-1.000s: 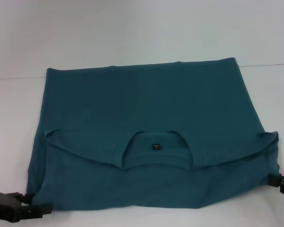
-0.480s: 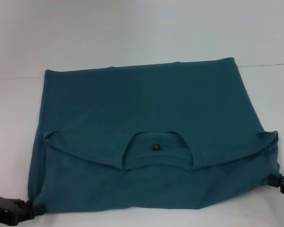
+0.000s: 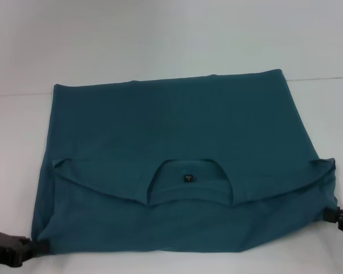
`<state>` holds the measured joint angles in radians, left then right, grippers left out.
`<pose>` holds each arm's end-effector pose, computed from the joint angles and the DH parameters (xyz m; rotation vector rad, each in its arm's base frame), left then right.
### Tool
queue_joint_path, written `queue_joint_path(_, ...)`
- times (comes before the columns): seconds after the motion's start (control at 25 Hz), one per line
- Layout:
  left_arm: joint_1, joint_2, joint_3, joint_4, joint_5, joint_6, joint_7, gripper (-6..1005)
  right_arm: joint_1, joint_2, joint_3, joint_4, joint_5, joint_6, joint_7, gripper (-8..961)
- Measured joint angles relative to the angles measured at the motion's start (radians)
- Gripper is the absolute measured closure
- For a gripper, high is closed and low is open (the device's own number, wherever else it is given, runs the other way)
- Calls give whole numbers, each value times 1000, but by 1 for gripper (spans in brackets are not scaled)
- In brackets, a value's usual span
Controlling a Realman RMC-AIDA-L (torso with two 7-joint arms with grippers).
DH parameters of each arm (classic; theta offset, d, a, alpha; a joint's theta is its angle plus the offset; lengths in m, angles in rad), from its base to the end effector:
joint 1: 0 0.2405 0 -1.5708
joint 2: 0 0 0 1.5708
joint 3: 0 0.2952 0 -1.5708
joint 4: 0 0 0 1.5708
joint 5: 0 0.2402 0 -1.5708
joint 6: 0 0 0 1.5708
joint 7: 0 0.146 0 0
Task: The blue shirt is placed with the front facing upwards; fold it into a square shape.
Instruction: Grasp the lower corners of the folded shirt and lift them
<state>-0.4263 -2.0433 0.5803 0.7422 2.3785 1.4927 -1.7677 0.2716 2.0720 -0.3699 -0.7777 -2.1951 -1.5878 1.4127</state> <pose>-0.4007 0.3301 0.0092 -2.5181 -1.2867 -0.2394 0.4291 0.2739 0.0376 -2.3747 1.0007 0.5173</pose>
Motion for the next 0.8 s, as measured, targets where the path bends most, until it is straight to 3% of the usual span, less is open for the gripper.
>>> queue_joint_path(0.56,5,15,-7,3,-56,46,53,956,0,-10,3,0,0,4,4,898)
queue_joint_path(0.8,22,26,-70,-5,-73,112,145,956,-7,-4,4,0,2,-2,-3,898)
